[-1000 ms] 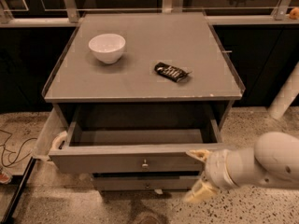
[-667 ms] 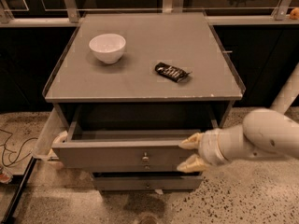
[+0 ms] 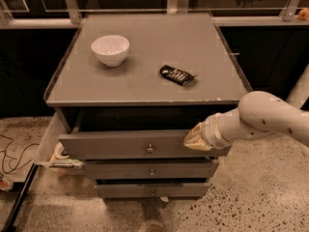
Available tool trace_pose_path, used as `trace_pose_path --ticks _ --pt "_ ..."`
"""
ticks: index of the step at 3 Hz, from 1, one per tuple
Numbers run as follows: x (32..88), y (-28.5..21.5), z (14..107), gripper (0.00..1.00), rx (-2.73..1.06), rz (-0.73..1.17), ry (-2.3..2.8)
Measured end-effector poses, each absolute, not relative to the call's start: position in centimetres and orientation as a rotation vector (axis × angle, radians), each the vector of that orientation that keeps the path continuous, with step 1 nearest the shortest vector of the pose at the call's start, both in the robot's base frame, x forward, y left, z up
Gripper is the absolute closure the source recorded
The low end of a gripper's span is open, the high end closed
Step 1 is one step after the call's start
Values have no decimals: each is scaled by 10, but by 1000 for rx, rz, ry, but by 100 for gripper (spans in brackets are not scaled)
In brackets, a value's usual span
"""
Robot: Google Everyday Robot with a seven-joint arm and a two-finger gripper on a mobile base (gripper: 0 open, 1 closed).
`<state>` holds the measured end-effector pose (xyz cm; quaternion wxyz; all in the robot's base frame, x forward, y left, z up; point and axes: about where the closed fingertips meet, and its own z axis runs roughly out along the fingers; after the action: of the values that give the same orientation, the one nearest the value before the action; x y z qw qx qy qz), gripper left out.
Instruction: Close top drawer
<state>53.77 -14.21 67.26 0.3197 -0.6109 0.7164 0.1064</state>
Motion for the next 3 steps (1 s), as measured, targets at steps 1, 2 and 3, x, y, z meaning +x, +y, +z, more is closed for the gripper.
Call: trace_pose_path --ticks 1,2,3 --pt "538 -142 673 84 -1606 280 1883" --pt "522 -142 683 61 -1618 266 1870" --pt "472 -139 701 38 -1665 275 1833"
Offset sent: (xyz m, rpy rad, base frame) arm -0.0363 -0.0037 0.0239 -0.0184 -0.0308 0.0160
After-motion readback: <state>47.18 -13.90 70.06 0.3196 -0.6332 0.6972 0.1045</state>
